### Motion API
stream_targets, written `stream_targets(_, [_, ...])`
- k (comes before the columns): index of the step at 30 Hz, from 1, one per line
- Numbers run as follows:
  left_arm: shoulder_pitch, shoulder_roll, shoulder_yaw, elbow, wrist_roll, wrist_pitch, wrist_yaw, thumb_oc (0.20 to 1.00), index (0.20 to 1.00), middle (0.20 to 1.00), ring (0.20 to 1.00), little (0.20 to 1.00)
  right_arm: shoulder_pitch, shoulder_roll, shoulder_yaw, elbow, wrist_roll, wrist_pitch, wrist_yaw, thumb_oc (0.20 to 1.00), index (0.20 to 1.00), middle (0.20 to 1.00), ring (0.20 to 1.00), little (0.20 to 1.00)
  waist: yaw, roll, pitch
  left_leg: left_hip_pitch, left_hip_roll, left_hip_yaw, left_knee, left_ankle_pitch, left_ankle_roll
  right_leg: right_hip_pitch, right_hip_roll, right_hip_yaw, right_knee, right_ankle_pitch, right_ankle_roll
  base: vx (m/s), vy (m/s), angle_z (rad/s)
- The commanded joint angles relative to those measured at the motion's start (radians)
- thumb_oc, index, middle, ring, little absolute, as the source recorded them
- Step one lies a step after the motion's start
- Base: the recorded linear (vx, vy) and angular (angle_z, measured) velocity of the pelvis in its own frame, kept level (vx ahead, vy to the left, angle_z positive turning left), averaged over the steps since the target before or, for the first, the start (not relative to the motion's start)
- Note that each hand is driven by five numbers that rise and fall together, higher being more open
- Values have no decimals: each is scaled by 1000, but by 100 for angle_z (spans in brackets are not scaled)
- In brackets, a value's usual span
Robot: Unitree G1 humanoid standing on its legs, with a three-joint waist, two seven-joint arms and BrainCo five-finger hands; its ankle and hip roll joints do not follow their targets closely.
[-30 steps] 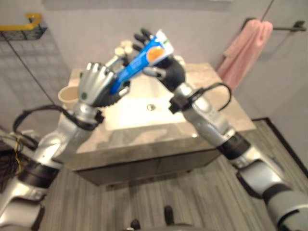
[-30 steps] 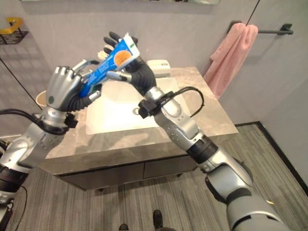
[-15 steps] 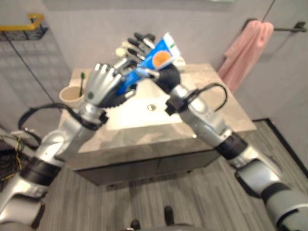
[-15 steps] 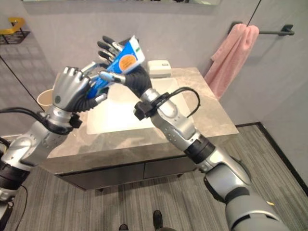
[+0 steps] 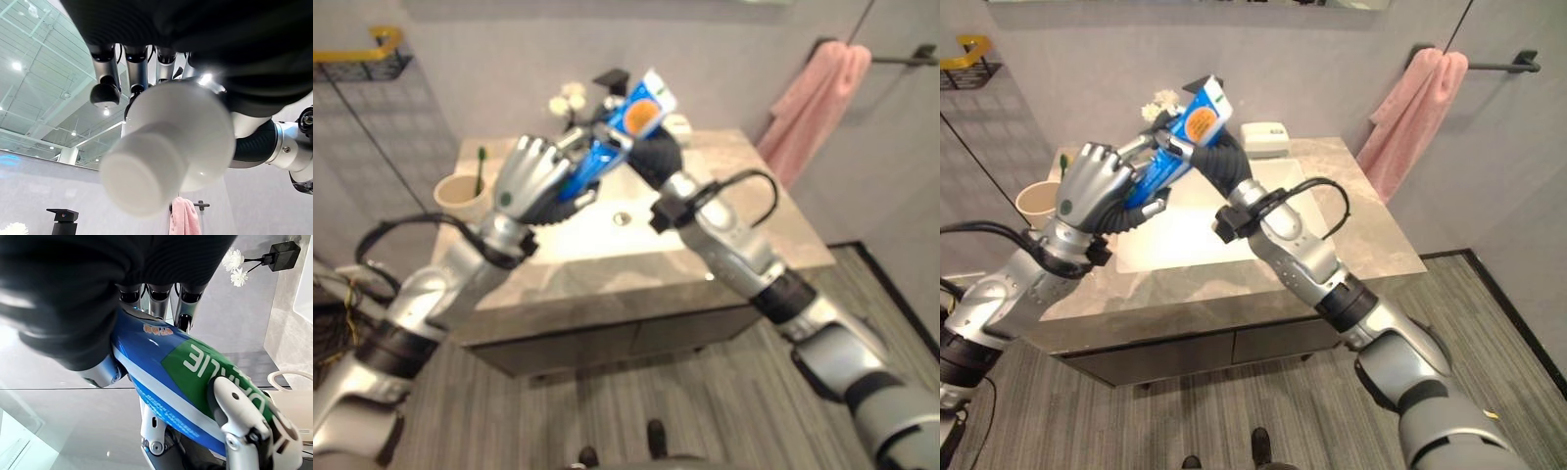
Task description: Put brush and paste in cup on sink, flatten towel.
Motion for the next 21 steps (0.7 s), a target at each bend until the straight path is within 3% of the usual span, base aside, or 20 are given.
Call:
stream_targets(1, [-88,27,19,-6,-49,21,44,1000,1000,1000,1000,1000,-67,33,-61,-5,-35,-48,-7,200,200,200,200,200,27,-24,-39,0,6,-71,12,-57,22,40,-50,-20,2,-29,49,-27,-38,4])
stream_targets(8, [-56,55,75,-31,-64,20,52,1000,1000,1000,1000,1000,-51,29,-70,-1,-39,-45,-12,200,200,200,200,200,38,-20,-43,5,9,-87,12,-56,18,55,-51,-37,2,-39,41,-8,-42,10])
stream_targets(16, [109,93,288,-117,-129,8,80,1000,1000,1000,1000,1000,-23,-4,-112,-12,-53,-40,-5,200,200,200,200,200,62,-11,-48,11,8,-115,12,-58,14,78,-55,-62,2,-55,32,-11,-41,16])
stream_targets(21, [292,108,482,-121,-155,13,97,1000,1000,1000,1000,1000,28,-45,-163,-29,-71,-40,-2,200,200,200,200,200,88,-9,-51,10,6,-136,12,-49,12,91,-58,-87,2,-59,25,-9,-29,17])
